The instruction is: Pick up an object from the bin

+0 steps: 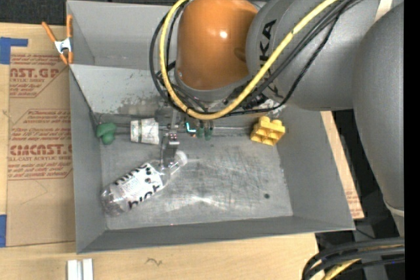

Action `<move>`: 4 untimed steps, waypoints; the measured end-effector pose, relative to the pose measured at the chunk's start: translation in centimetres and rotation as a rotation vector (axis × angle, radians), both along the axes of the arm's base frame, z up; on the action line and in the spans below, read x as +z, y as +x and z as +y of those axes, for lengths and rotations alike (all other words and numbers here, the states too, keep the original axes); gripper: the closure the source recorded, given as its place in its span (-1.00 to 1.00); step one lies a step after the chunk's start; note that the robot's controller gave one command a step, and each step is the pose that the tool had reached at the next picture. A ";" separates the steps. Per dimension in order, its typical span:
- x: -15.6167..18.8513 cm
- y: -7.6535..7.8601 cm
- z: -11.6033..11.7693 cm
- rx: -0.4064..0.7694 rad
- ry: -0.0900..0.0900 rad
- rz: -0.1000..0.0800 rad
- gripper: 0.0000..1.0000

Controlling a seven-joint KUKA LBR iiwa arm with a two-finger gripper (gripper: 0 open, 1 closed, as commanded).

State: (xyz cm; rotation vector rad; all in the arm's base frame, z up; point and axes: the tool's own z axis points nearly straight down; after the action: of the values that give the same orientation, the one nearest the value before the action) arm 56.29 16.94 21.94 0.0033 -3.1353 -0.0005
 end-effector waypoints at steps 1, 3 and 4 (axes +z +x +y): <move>0.3 0.1 0.0 0.000 0.000 -0.005 -1.00; -11.0 0.8 -3.9 0.088 0.000 -0.011 -1.00; -11.4 -4.5 0.2 0.215 -0.002 -0.002 -1.00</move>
Offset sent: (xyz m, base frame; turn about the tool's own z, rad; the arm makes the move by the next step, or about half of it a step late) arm 0.0067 -0.0579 -0.0899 -0.0768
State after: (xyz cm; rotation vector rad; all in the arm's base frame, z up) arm 51.82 17.13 10.51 0.3404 -3.1183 0.0035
